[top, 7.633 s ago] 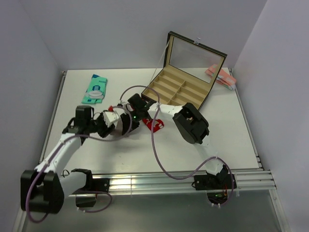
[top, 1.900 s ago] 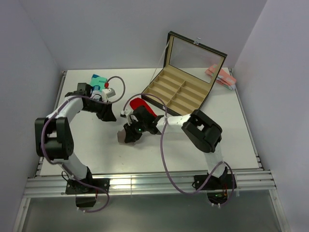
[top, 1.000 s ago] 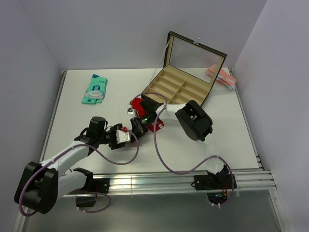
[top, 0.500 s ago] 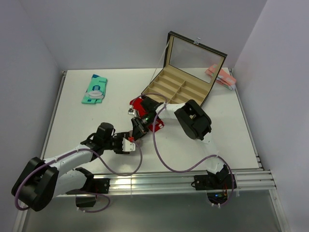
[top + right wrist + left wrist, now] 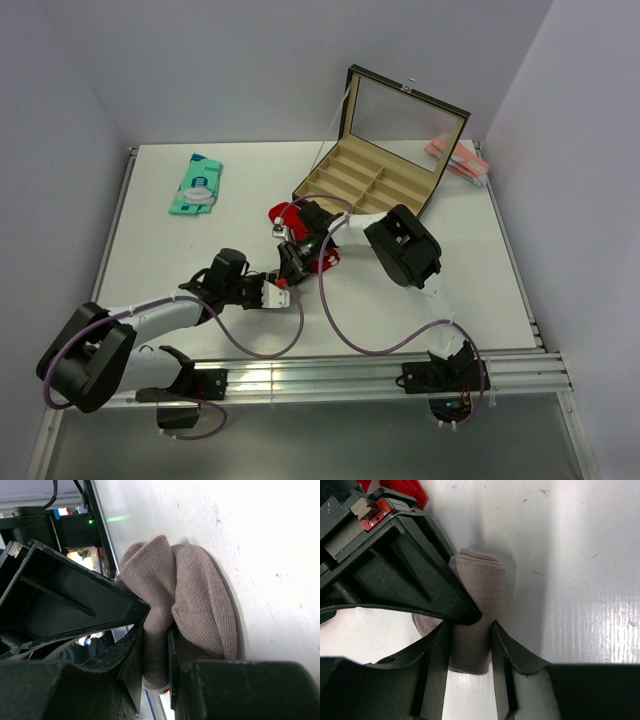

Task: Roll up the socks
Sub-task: Roll the sock at the center of the board.

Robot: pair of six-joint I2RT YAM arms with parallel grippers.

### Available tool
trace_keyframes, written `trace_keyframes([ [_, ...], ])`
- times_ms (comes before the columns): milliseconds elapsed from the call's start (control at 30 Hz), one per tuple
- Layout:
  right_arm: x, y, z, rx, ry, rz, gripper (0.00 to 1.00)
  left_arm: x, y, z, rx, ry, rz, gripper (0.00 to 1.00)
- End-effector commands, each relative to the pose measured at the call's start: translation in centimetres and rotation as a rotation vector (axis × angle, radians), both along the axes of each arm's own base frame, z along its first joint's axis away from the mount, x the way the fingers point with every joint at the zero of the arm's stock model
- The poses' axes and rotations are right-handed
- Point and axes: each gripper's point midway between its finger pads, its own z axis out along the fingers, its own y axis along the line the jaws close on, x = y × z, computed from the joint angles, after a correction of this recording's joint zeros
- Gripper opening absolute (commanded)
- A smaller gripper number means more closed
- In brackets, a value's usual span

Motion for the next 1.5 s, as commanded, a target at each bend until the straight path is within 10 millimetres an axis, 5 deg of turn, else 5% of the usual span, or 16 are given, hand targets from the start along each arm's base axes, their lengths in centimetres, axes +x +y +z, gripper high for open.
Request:
trace_keyframes([
  [0, -0.6, -1.4, -3.7, -0.142, -0.048, -0.034, 0.22, -0.4, 1.1, -2.0, 0.089, 0.044, 0.027, 0.39],
  [333, 1.2, -0.8, 0.1, -0.090, -0.174, -0.192, 0.46, -1.2, 0.9, -2.2, 0.106, 0.167, 0.035, 0.07],
  [467, 2.2, -1.3, 1.3, -0.117, -0.239, -0.271, 0.48, -1.7, 0.8, -2.0, 0.102, 0.206, 0.023, 0.03],
  [900, 4.0, -5.4, 4.9, -0.135, -0.399, -0.545, 0.51, -1.3, 1.5, -0.5, 0.105, 0.389, 0.013, 0.00],
  [1067, 3.3, -8.1, 4.6, -0.158, -0.467, -0.646, 0.52, -2.7, 1.8, 0.1, 0.124, 0.576, -0.024, 0.00],
  [1333, 2.6, -11.8, 6.7, -0.129, -0.684, -0.768, 0.51, -1.8, 2.1, 0.7, 0.167, 0.755, -0.033, 0.00],
  [1467, 1.6, -11.4, 8.4, -0.136, -0.820, -0.752, 0.52, -1.5, 2.2, 0.5, 0.195, 0.826, -0.022, 0.00],
])
